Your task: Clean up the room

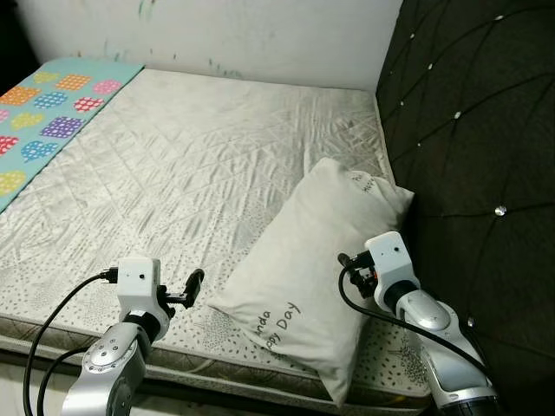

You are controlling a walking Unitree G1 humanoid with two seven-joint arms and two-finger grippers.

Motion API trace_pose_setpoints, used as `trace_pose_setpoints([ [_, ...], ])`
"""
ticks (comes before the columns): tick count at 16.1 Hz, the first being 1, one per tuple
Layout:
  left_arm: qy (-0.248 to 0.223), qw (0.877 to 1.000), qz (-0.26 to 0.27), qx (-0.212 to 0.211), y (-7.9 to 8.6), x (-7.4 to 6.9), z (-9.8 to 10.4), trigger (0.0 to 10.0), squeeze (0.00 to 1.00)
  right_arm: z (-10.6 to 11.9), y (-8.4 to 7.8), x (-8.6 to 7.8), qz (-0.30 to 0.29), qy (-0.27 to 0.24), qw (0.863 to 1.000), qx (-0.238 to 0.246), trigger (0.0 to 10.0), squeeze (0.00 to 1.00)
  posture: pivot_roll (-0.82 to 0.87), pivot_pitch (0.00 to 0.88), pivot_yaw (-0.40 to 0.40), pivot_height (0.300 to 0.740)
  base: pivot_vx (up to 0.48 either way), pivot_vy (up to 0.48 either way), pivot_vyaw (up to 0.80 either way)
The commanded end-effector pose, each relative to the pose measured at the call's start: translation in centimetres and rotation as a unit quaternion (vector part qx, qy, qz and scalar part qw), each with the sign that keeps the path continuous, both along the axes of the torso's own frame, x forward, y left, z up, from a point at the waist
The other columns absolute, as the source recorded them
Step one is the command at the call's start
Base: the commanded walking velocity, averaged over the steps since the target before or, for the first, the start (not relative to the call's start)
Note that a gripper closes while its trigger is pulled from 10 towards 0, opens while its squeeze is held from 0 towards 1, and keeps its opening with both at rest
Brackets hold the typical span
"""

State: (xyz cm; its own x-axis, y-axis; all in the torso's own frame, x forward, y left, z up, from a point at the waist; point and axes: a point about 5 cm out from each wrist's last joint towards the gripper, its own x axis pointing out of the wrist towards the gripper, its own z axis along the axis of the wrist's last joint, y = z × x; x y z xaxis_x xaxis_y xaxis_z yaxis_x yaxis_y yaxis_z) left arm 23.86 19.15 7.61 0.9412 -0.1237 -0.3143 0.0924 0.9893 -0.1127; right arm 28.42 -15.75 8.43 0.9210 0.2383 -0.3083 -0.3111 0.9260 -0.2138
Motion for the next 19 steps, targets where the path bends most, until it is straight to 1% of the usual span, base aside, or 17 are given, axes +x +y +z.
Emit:
trace_pose_setpoints([
  [1,-0.003,1.0,0.002,0.003,-0.02,0.15,0.13,10.0,0.0,0.14,-0.13,0.17,-0.004,-0.003,1.0,0.003,10.0,0.0,-0.14,0.037,-0.055,0.685,0.0,0.0,0.0],
  [3,-0.01,1.0,0.006,0.002,0.05,0.23,0.32,10.0,0.0,0.26,-0.03,0.26,0.001,-0.009,1.0,0.004,10.0,0.0,-0.14,0.037,-0.055,0.671,0.0,0.0,0.0],
  [12,-0.032,0.999,0.025,0.002,0.42,0.64,0.9,10.0,0.0,0.41,0.08,0.48,0.009,-0.02,1.0,-0.001,10.0,0.0,-0.14,0.034,-0.053,0.671,0.0,0.0,0.0],
  [13,-0.032,0.999,0.025,0.002,0.42,0.64,0.9,10.0,0.0,0.41,0.09,0.48,0.01,-0.021,1.0,-0.001,10.0,0.0,-0.14,0.034,-0.053,0.666,0.0,0.0,0.0],
  [15,-0.033,0.999,0.027,0.001,0.44,0.69,0.91,10.0,0.0,0.45,0.15,0.49,0.013,-0.024,1.0,0.0,10.0,0.0,-0.14,0.033,-0.052,0.641,0.0,0.0,0.0],
  [18,-0.037,0.999,0.027,0.001,0.46,0.75,0.94,10.0,0.0,0.54,0.14,0.55,0.013,-0.028,1.0,0.001,10.0,0.0,-0.14,0.031,-0.053,0.641,0.0,0.0,0.0],
  [19,-0.044,0.999,0.028,-0.007,0.53,0.7,1.03,10.0,0.0,0.59,0.13,0.65,0.013,-0.03,0.999,0.002,10.0,0.0,-0.14,0.03,-0.053,0.641,0.0,0.0,0.0],
])
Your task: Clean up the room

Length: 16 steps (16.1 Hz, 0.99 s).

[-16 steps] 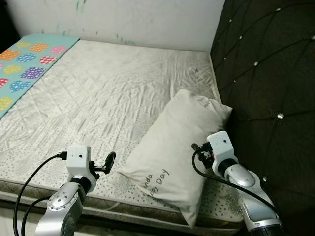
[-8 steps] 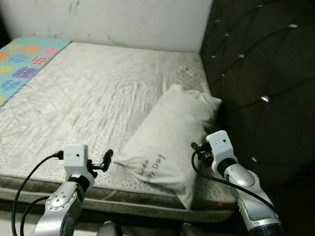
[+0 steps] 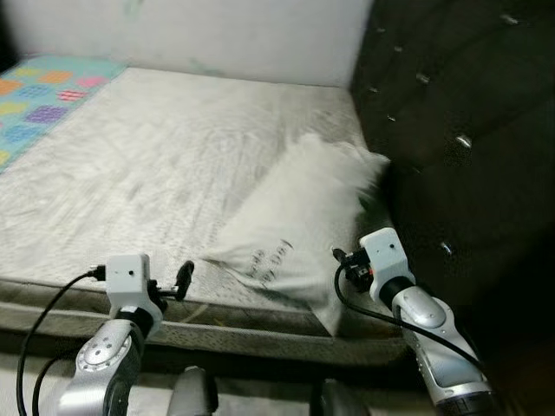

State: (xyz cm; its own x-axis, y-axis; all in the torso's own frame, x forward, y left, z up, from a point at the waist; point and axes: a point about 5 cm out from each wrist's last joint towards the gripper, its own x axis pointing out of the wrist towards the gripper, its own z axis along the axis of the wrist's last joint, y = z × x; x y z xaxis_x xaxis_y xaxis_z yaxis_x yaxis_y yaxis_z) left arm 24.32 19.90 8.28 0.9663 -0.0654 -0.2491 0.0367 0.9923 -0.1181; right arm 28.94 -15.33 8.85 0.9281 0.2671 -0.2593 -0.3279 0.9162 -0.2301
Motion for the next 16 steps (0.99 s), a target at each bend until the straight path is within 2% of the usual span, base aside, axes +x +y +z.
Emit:
trace_pose_setpoints([
  [1,-0.011,1.0,-0.004,-0.003,-0.2,0.2,0.4,10.0,0.0,0.2,-0.3,0.1,-0.002,-0.004,1.0,0.001,10.0,0.0,-0.14,0.03,-0.053,0.641,0.0,0.0,0.0],
  [16,-0.021,1.0,-0.011,-0.015,-0.7,1.5,0.4,10.0,0.0,1.1,-0.4,1.0,0.005,-0.038,0.999,-0.012,10.0,0.0,-0.21,0.016,-0.039,0.641,0.0,0.0,0.0],
])
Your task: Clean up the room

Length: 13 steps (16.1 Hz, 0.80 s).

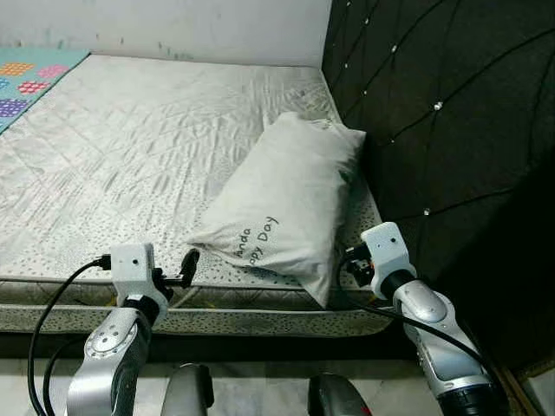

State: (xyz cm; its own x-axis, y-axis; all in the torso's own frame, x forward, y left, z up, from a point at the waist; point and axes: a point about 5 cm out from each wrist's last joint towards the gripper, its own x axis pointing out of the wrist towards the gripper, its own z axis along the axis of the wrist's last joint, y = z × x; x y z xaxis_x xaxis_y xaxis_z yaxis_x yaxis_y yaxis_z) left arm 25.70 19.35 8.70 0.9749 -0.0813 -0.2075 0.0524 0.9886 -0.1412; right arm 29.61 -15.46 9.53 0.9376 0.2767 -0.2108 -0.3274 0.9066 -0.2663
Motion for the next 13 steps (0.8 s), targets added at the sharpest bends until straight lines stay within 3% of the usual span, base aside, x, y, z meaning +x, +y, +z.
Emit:
trace_pose_setpoints([
  [1,-0.001,1.0,-0.005,-0.003,-0.15,0.11,-0.06,10.0,0.0,0.51,-0.2,0.38,0.001,-0.012,1.0,-0.006,10.0,0.0,-0.21,0.016,-0.039,0.641,0.0,0.0,0.0],
  [13,-0.005,1.0,0.003,0.0,0.22,0.55,0.02,10.0,0.0,0.66,0.31,0.72,0.006,-0.018,1.0,0.001,10.0,0.0,-0.2,0.014,-0.039,0.641,0.0,0.0,0.0],
])
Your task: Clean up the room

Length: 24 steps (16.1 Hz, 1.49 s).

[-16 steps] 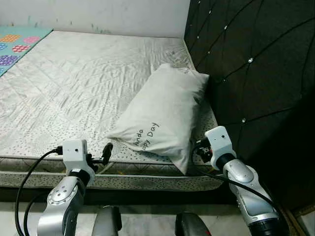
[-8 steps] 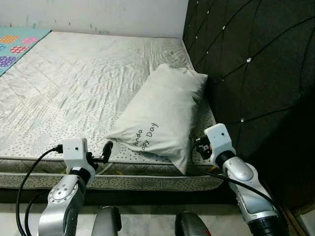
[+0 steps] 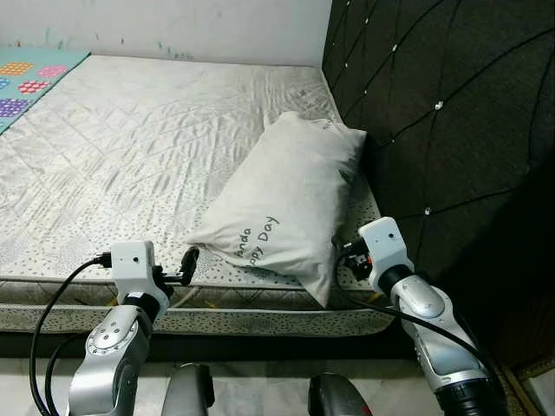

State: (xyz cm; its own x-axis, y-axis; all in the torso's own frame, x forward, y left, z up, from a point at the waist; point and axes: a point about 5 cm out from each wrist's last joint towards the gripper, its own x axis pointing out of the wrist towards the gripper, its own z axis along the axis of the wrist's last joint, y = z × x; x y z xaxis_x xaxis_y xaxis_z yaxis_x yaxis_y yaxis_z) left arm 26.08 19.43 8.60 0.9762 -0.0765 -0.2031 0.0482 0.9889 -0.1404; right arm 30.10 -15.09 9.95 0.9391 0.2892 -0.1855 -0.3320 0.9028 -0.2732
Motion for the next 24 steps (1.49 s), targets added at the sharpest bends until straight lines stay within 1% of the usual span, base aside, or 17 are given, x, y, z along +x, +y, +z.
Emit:
trace_pose_setpoints([
  [1,-0.003,1.0,0.0,0.0,0.22,0.13,0.12,10.0,0.0,0.25,0.01,0.28,-0.001,-0.006,1.0,0.002,10.0,0.0,-0.2,0.011,-0.038,0.641,0.0,0.0,0.0],
  [5,-0.008,1.0,0.002,0.003,0.55,0.33,0.45,10.0,0.0,0.27,0.37,0.36,0.003,-0.009,1.0,0.004,10.0,0.0,-0.17,0.0,-0.042,0.641,0.0,0.0,0.0],
  [7,-0.012,1.0,0.004,0.001,0.57,0.38,0.54,10.0,0.0,0.4,0.64,0.4,0.012,-0.014,1.0,0.0,10.0,0.0,-0.17,0.0,-0.043,0.641,0.0,0.0,0.5],
  [9,-0.008,1.0,-0.003,-0.004,-0.26,-0.17,0.24,10.0,0.0,0.23,0.49,0.38,0.01,-0.01,1.0,0.003,10.0,0.0,-0.16,0.0,-0.051,0.641,0.0,0.0,0.38],
  [14,-0.007,1.0,-0.001,-0.004,0.08,-0.16,0.26,10.0,0.0,0.11,0.45,0.34,0.005,-0.008,1.0,0.012,10.0,0.0,-0.15,0.0,-0.052,0.641,0.0,0.0,0.0],
  [19,-0.016,1.0,-0.009,-0.009,-0.21,0.04,0.43,10.0,0.0,0.21,0.35,0.51,0.004,-0.011,1.0,0.012,10.0,0.0,-0.15,0.0,-0.054,0.641,0.0,0.0,0.0],
  [24,-0.022,1.0,-0.011,-0.01,-0.11,0.1,0.78,10.0,0.0,0.42,0.43,0.87,0.004,-0.014,1.0,0.013,10.0,0.0,-0.15,0.002,-0.055,0.641,0.281,0.0,0.0],
])
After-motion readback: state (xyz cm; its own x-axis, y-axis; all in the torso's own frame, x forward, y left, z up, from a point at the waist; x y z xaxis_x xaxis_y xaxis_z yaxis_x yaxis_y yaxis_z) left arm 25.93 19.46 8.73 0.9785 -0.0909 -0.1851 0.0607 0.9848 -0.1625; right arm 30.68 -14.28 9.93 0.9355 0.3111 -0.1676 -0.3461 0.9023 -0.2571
